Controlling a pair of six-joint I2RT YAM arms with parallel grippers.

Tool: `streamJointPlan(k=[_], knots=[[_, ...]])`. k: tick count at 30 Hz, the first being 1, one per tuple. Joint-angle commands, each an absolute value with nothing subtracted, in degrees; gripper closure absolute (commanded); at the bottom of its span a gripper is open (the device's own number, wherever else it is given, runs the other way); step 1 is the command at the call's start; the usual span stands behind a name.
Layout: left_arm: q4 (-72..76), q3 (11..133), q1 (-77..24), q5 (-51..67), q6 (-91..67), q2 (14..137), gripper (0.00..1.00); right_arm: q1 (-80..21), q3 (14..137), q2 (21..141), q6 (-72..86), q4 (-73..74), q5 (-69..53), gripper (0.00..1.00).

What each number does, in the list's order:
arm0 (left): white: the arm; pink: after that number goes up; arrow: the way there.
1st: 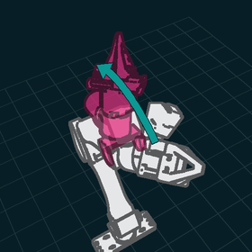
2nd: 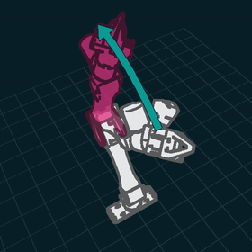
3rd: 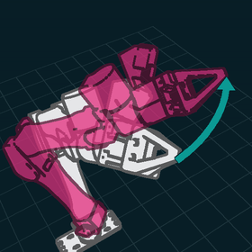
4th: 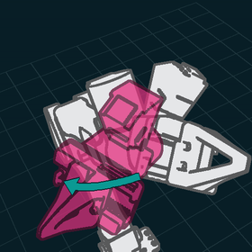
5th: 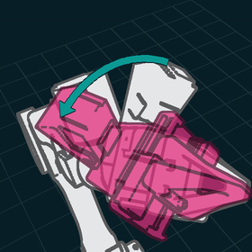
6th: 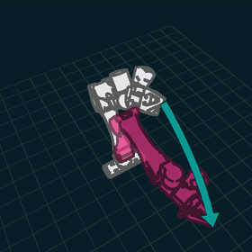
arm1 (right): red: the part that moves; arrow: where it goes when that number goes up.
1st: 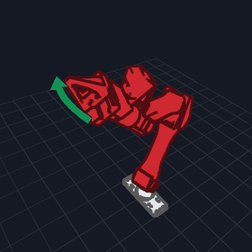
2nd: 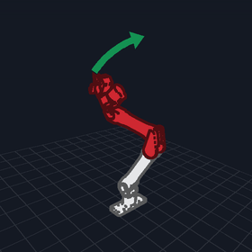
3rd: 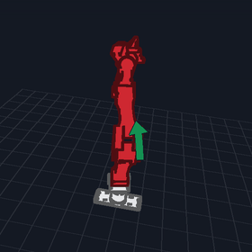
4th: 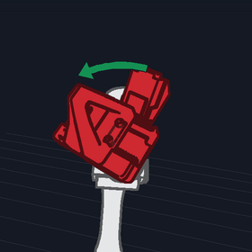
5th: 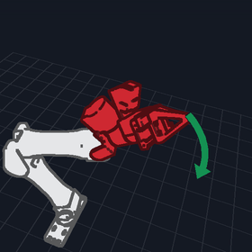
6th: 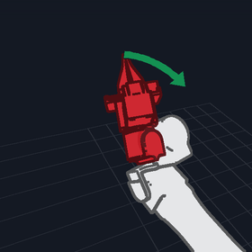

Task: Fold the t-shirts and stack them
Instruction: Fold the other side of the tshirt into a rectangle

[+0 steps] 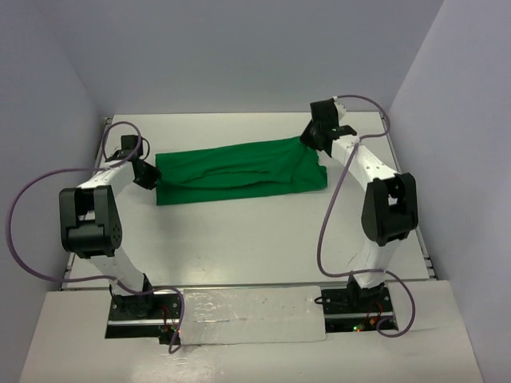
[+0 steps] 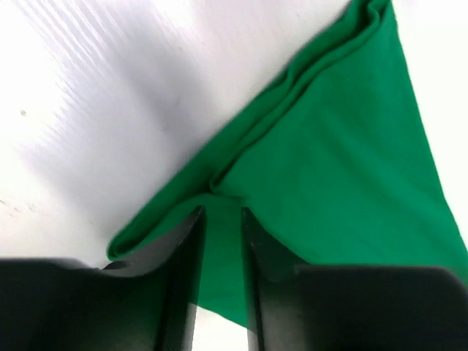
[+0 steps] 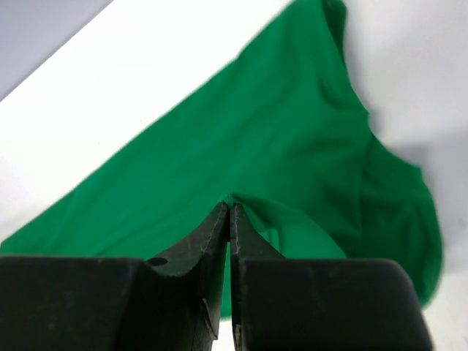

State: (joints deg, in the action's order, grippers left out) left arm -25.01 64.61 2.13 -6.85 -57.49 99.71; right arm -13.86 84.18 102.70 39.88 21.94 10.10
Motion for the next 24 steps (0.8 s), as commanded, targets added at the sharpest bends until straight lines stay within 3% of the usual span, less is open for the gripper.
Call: streamJointPlan(k=[1, 3, 5, 14, 24], knots=[[-23.1, 67.1, 4.6, -5.3, -58.0, 100.2, 0.24, -11.5, 94.9, 110.9, 38.0, 25.4, 4.0, 0.58], [-22.7, 68.1, 4.6, -5.3, -57.4, 98.4, 0.16, -10.7, 98.2, 113.4, 37.2, 28.3, 1.5, 0.32], [-22.6, 68.5, 4.5, -6.4, -56.7, 96.7, 0.16, -10.7, 95.6, 111.5, 36.7, 27.3, 1.8, 0.23], [-26.7, 69.6, -0.3, -20.1, -49.1, 85.2, 0.17, -12.5, 69.6, 96.1, 38.4, 14.8, -7.0, 0.27], [-26.1, 63.9, -4.0, -17.4, -48.6, 82.2, 0.18, -12.8, 66.7, 103.0, 40.7, 9.8, -14.1, 0.31]])
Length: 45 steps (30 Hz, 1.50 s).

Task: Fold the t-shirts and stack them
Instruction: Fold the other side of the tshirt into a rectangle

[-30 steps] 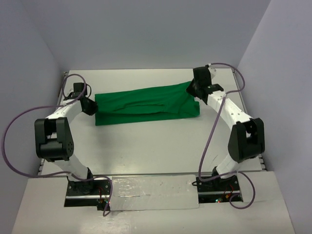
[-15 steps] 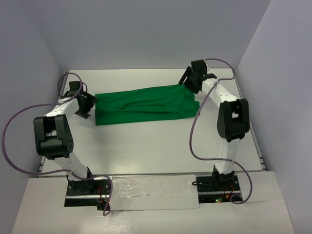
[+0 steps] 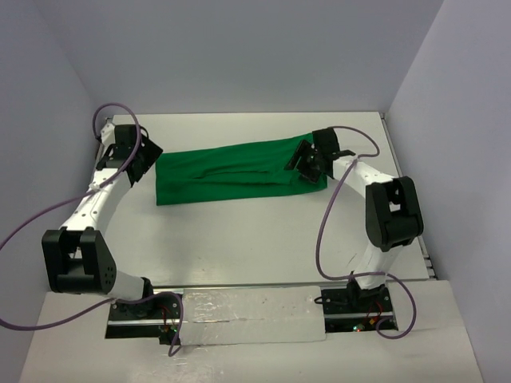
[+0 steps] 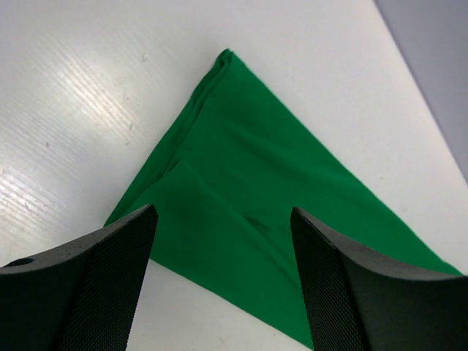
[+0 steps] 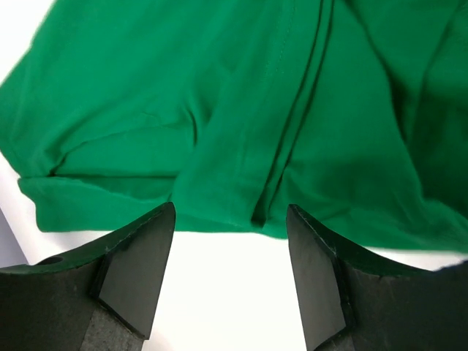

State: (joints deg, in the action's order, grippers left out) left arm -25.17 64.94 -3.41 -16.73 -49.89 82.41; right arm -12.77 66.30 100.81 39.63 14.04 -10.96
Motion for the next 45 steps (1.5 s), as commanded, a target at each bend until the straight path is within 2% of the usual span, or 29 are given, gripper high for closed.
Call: streamJointPlan(k=[1, 10, 13, 19, 20, 21, 22, 23, 30, 32, 33, 34, 36, 42, 45], knots=[[-26.2, 63.9, -4.2, -17.5, -48.6, 82.3, 0.18, -12.8, 67.4, 104.3, 40.8, 9.9, -14.2, 0.32], [-26.8, 64.5, -4.7, -18.3, -48.5, 82.8, 0.18, -12.8, 71.3, 109.0, 41.0, 11.3, -13.9, 0.35], [-26.7, 64.6, -4.7, -18.3, -48.4, 83.1, 0.18, -12.9, 71.9, 109.9, 41.8, 10.7, -14.3, 0.42], [-27.0, 64.8, -4.7, -18.5, -48.2, 83.6, 0.19, -13.1, 74.0, 110.9, 42.6, 10.8, -14.5, 0.72], [-26.9, 64.9, -4.7, -18.5, -48.1, 83.8, 0.19, -13.3, 74.4, 111.0, 42.7, 10.9, -14.2, 0.81], [-26.9, 65.0, -4.7, -18.5, -48.1, 83.8, 0.19, -13.3, 74.5, 110.9, 42.7, 10.9, -14.2, 0.81], [-27.1, 65.2, -4.7, -18.6, -48.1, 84.0, 0.19, -13.5, 75.5, 111.1, 42.8, 11.0, -14.4, 0.89], [-27.2, 65.3, -4.7, -18.6, -48.1, 84.1, 0.19, -13.7, 76.5, 111.4, 42.9, 11.3, -14.5, 0.91], [-27.3, 65.3, -4.8, -17.8, -48.0, 84.8, 0.19, -16.3, 89.5, 118.7, 43.7, 14.6, -15.4, 0.88], [-27.3, 65.3, -4.8, -17.6, -47.9, 84.8, 0.19, -16.9, 94.7, 122.0, 43.4, 16.4, -15.3, 0.77], [-27.4, 65.1, -4.8, -17.0, -47.6, 85.1, 0.19, -18.1, 100.8, 125.4, 42.8, 18.7, -15.0, 0.61], [-27.4, 65.1, -4.8, -17.0, -47.3, 85.3, 0.18, -18.6, 101.3, 126.3, 42.7, 20.2, -14.5, 0.52], [-28.1, 65.4, -5.0, -16.4, -46.7, 85.8, 0.19, -19.0, 105.3, 126.7, 41.8, 22.9, -13.3, 0.42], [-27.8, 67.5, -6.9, -15.3, -45.2, 88.0, 0.19, -18.4, 103.9, 117.0, 38.6, 25.0, -7.4, 0.41], [-28.0, 71.5, -8.0, -15.1, -44.3, 90.8, 0.2, -17.5, 95.9, 108.7, 37.6, 23.1, -5.8, 0.42]])
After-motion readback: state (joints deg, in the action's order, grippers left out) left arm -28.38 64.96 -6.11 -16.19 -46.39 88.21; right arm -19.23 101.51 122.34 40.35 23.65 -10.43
